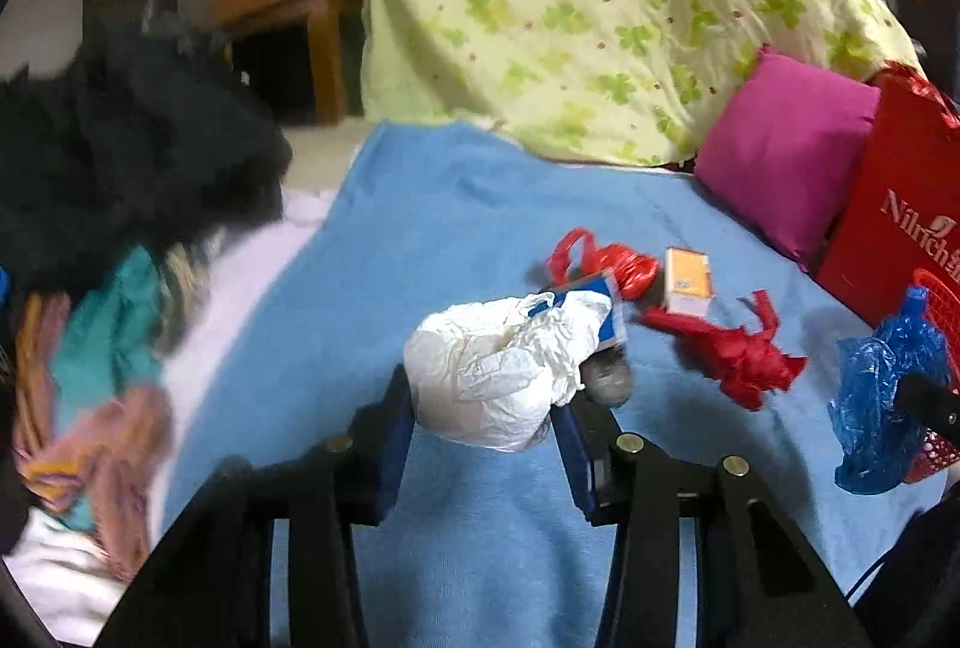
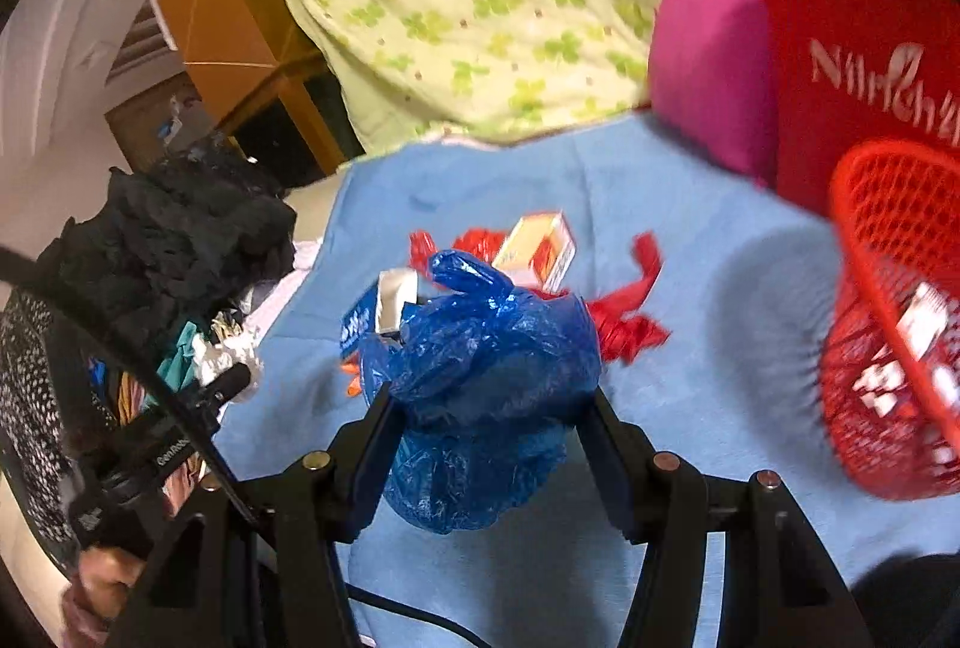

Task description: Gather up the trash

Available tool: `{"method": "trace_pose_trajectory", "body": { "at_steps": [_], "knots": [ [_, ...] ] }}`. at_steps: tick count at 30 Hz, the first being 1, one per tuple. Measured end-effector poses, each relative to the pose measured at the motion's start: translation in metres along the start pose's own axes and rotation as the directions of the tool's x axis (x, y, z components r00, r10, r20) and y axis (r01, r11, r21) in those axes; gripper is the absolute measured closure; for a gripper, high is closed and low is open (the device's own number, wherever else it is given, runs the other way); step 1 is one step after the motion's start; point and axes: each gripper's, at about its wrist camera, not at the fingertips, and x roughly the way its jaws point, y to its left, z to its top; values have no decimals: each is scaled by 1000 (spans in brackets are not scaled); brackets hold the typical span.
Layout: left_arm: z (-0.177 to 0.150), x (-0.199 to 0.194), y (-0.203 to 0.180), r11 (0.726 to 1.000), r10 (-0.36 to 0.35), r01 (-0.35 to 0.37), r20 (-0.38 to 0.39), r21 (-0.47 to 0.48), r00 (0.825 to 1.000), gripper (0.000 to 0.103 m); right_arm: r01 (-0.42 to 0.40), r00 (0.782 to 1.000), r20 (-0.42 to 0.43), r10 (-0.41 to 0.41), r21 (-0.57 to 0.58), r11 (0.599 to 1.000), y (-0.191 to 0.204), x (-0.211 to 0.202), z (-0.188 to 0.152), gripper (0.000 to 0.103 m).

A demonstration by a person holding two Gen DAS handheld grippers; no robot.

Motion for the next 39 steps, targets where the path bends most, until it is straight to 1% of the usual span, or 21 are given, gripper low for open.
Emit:
{"method": "trace_pose_trajectory", "body": {
  "at_steps": [3, 6, 9, 12, 15, 18, 25, 39],
  "knots": [
    [9, -30, -19, 999, 19, -21, 48, 50, 999, 57, 23, 998, 54, -20, -43, 999, 2, -26, 1, 41],
    [13, -52, -35, 995, 27, -35, 84, 89, 996, 56, 57, 994, 101, -48, -89, 994, 3, -49, 0, 41],
    [16, -73, -52, 993, 10, -23, 107, 119, 994, 56, 90, 985, 156, -70, -125, 988, 4, -74, 1, 41],
    [18, -88, -69, 988, 6, -26, 133, 153, 991, 56, 112, 976, 202, -80, -152, 982, 5, -93, 2, 41],
    [19, -101, -83, 984, -11, -17, 153, 178, 988, 55, 128, 965, 251, -80, -182, 975, 5, -114, 3, 41],
    [21, -110, -95, 981, -22, -10, 163, 193, 986, 55, 132, 957, 281, -72, -199, 971, 8, -127, 4, 41],
    [23, -126, -119, 971, -45, -1, 185, 240, 982, 54, 147, 944, 323, -72, -212, 966, 3, -142, 1, 40],
    [27, -135, -154, 958, -75, 18, 191, 285, 979, 54, 162, 921, 376, -102, -132, 978, -37, -168, 3, 40]
  ]
}}
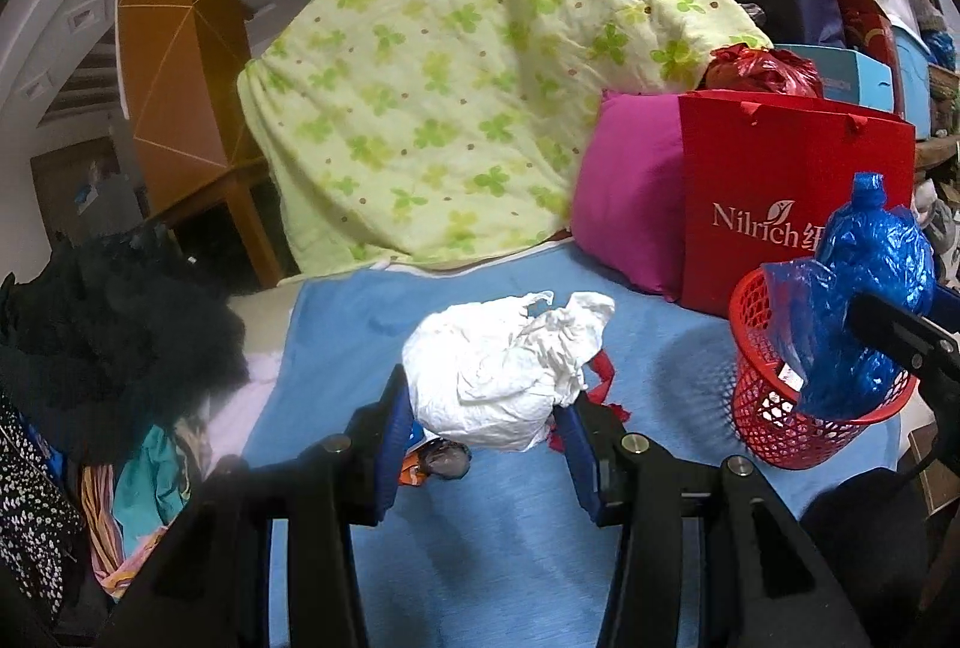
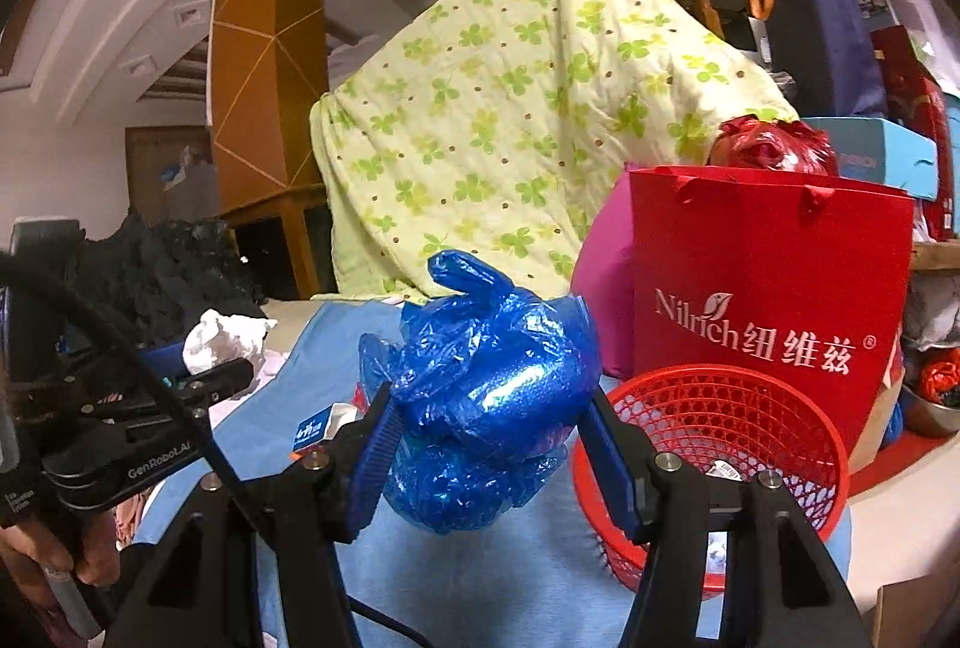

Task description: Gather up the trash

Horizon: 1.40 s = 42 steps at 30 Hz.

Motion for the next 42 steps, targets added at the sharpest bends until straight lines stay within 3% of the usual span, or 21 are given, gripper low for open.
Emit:
{"method": "trace_pose_trajectory", "body": {
  "at_steps": [20, 42],
  "knots": [
    [10, 7, -38, 998, -31, 32, -18, 54, 999, 54, 26, 1000, 11, -27, 82, 996, -43, -10, -2, 40],
    [18, 10, -66, 993, -57, 59, -21, 103, 998, 54, 49, 999, 16, -51, 123, 991, -62, -15, -2, 40]
  ]
}}
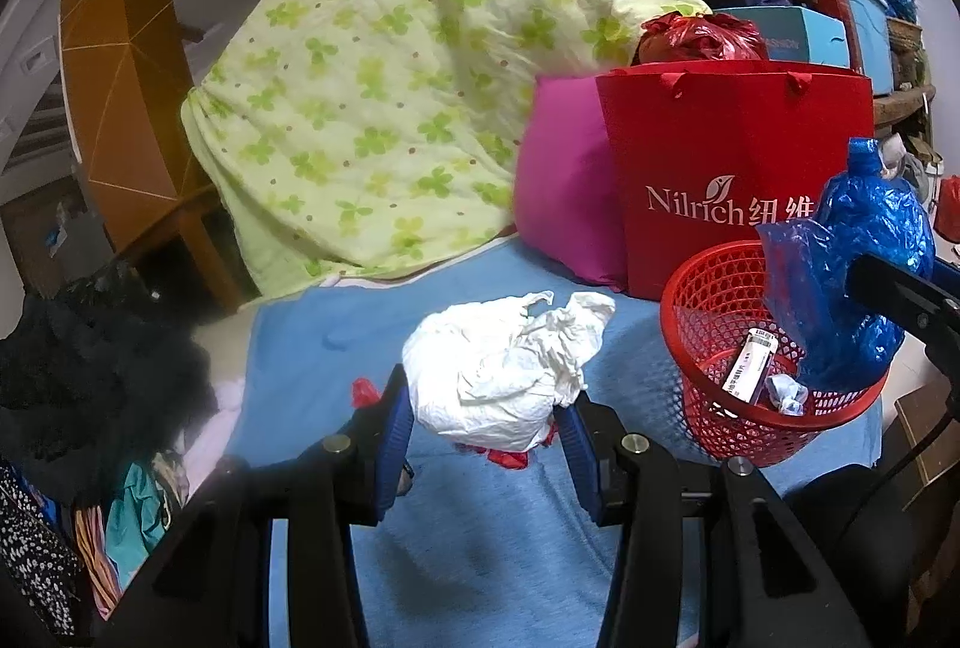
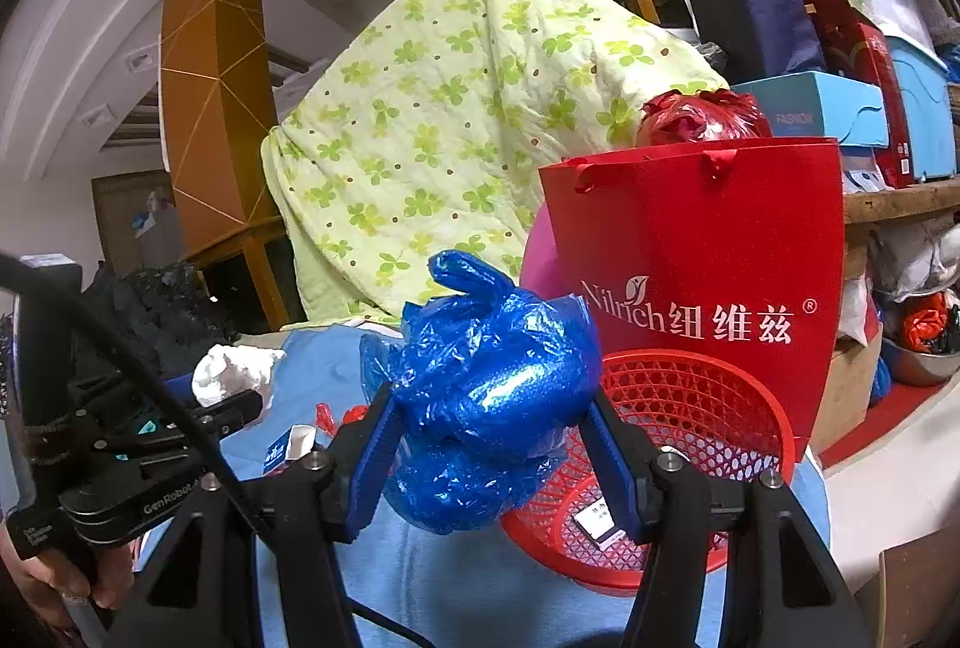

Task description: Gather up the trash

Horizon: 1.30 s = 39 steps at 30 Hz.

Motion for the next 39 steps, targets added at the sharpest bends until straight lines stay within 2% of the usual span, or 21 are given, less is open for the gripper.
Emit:
{"method": "trace_pose_trajectory", "body": {
  "at_steps": [23, 39],
  "knots": [
    [6, 11, -26, 999, -34, 35, -17, 35, 999, 54, 29, 1000, -3, -28, 43, 999, -18, -2, -5, 40],
    [16, 17, -58, 993, -80, 81, -15, 87, 997, 54, 79, 997, -15, -78, 95, 992, -49, -4, -12, 39]
  ]
}}
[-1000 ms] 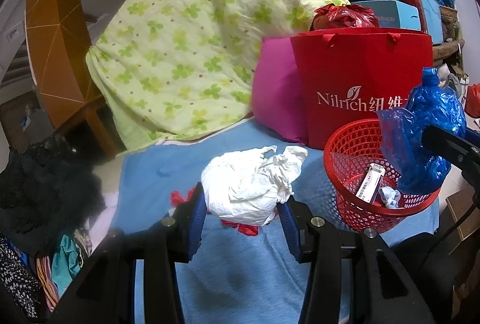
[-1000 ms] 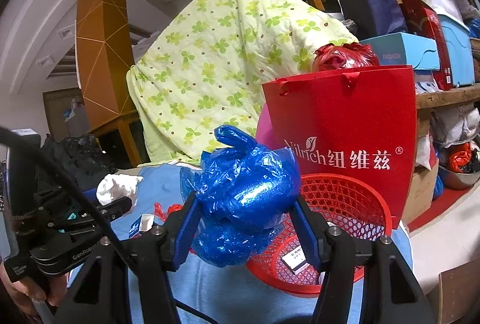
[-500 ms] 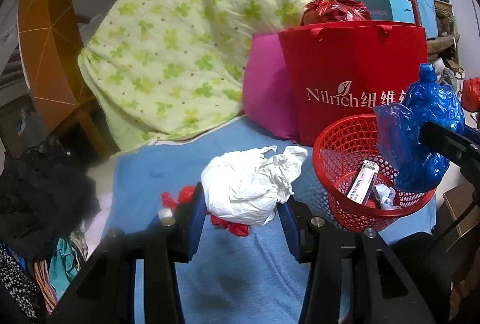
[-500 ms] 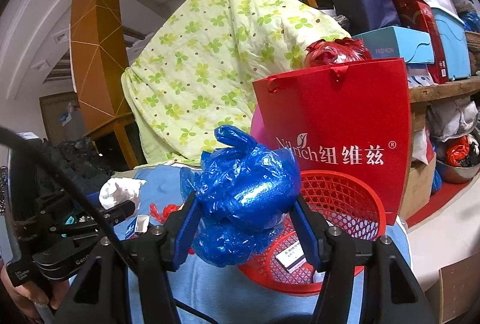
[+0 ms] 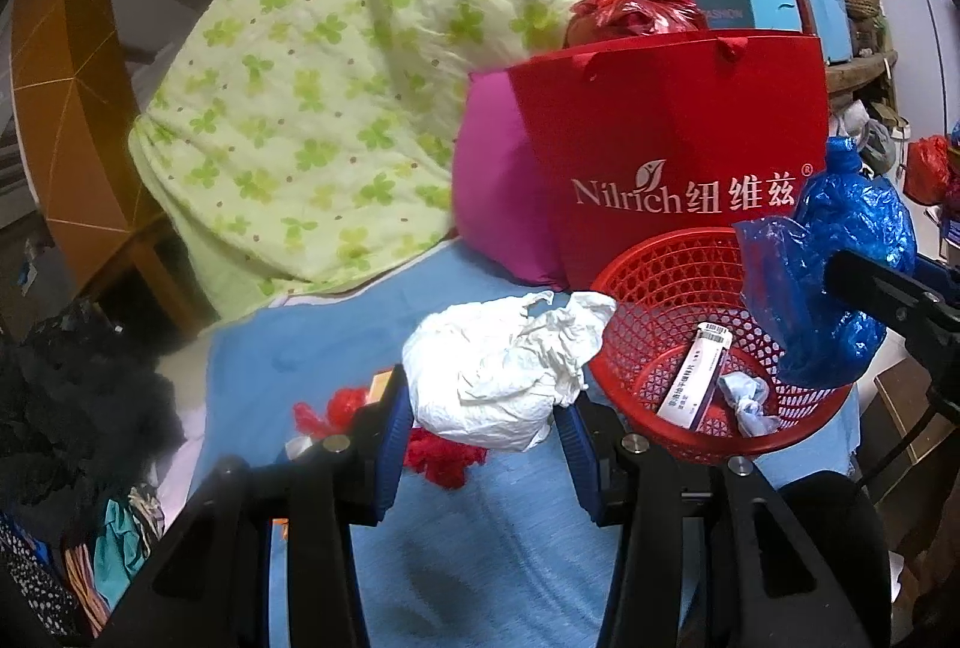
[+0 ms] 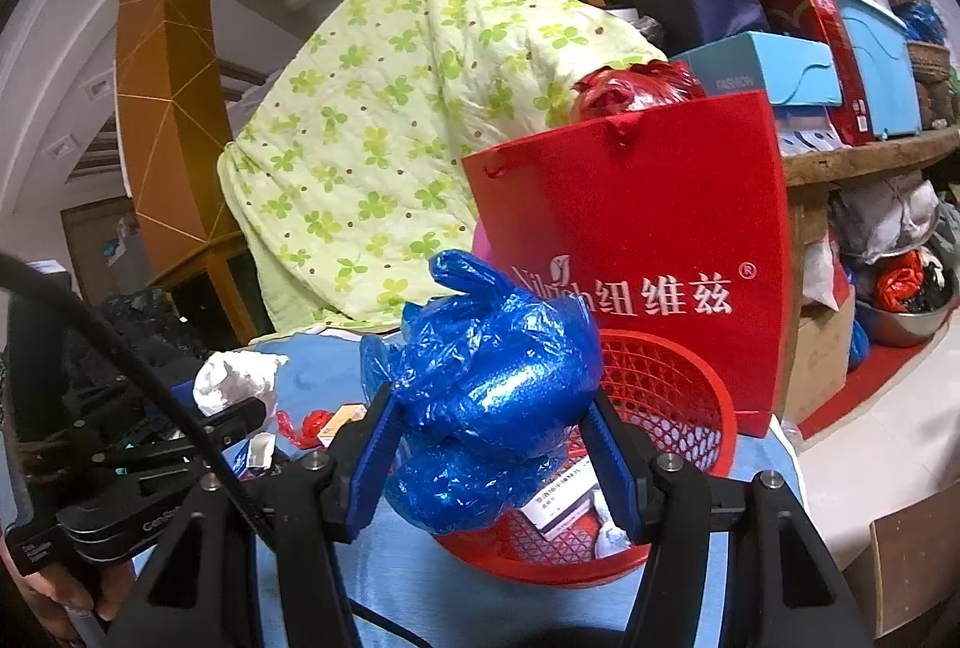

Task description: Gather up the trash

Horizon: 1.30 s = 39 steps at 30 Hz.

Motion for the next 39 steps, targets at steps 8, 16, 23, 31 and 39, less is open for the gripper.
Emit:
{"method": "trace_pose_trajectory", "body": {
  "at_steps": [8, 16, 23, 31, 39],
  "knots": [
    [11, 12, -21, 993, -122, 122, 7, -5, 993, 54, 42, 999, -18, -41, 71, 997, -35, 7, -3, 39],
    [18, 51, -46, 942, -331, 328, -24, -66, 943, 49, 38, 995, -95, -15, 242, 970, -88, 31, -11, 39],
    [8, 70, -59, 917, -395, 391, -48, -85, 917, 37, 38, 986, -166, 9, 277, 960, -97, 50, -22, 36],
    [-26, 63, -17, 936, -343, 334, -70, -109, 937, 36, 37, 989, -148, -1, 242, 970, -84, 45, -22, 36],
    [-100, 59, 51, 971, -201, 179, -138, -156, 970, 33, -82, 994, -62, 90, 129, 988, -31, 30, -3, 36]
  ]
}}
